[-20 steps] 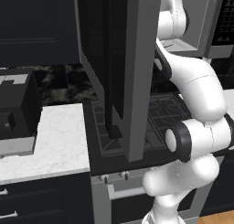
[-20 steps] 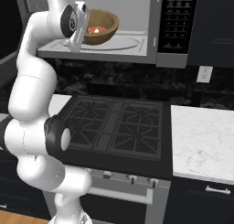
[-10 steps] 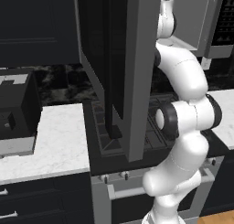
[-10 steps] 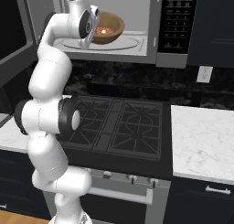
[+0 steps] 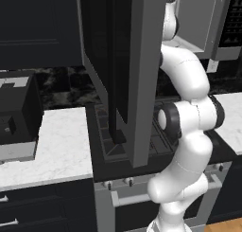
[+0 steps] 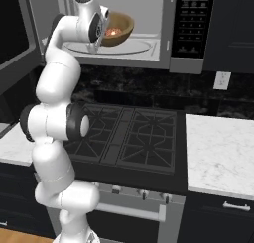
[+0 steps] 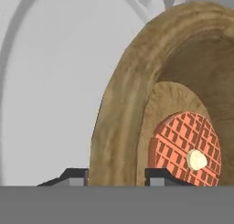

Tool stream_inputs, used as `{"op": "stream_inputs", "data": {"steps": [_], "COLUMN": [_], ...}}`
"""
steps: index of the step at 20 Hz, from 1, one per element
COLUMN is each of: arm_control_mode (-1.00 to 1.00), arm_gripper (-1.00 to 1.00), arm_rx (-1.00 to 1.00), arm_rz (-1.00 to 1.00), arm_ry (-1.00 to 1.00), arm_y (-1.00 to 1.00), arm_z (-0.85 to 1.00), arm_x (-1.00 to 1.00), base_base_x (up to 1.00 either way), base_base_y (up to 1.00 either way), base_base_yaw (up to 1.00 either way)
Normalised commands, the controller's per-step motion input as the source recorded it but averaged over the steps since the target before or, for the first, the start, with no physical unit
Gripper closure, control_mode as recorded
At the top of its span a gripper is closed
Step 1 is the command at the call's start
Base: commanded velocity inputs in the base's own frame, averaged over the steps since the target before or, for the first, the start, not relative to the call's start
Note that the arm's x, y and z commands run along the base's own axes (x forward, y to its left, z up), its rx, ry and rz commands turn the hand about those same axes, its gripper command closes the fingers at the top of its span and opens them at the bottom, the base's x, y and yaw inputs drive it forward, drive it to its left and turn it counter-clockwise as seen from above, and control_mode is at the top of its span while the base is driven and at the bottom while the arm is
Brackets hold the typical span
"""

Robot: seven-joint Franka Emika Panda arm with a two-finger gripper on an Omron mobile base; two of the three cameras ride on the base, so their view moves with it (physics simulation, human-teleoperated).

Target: Open the microwave, place the bowl with waffle inside the microwave, then close the microwave door and turn it on.

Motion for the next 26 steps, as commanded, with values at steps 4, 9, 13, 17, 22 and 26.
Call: {"op": "stream_inputs", "data": {"steps": [4,9,13,17,22,26], "arm_control_mode": [-1.00,-1.00,-1.00,-1.00,-1.00,-1.00], "arm_gripper": [-1.00,-1.00,-1.00,-1.00,-1.00,-1.00], "arm_rx": [0.12,0.17,0.26,0.33,0.07,-0.36], "arm_rz": [0.00,0.00,0.00,0.00,0.00,0.00], "arm_ry": [-0.13,-0.24,-0.41,-0.60,-0.35,-0.03], "arm_y": [-0.21,-0.16,-0.29,-0.49,-0.49,-0.34], "arm_z": [-0.49,-0.22,0.06,0.17,0.00,0.14], "arm_x": [0.20,0.07,0.00,-0.34,-0.88,-1.00], "base_base_x": [0.00,0.00,0.00,0.00,0.00,0.00], "base_base_y": [0.00,0.00,0.00,0.00,0.00,0.00], "base_base_yaw": [0.00,0.00,0.00,0.00,0.00,0.00]}}
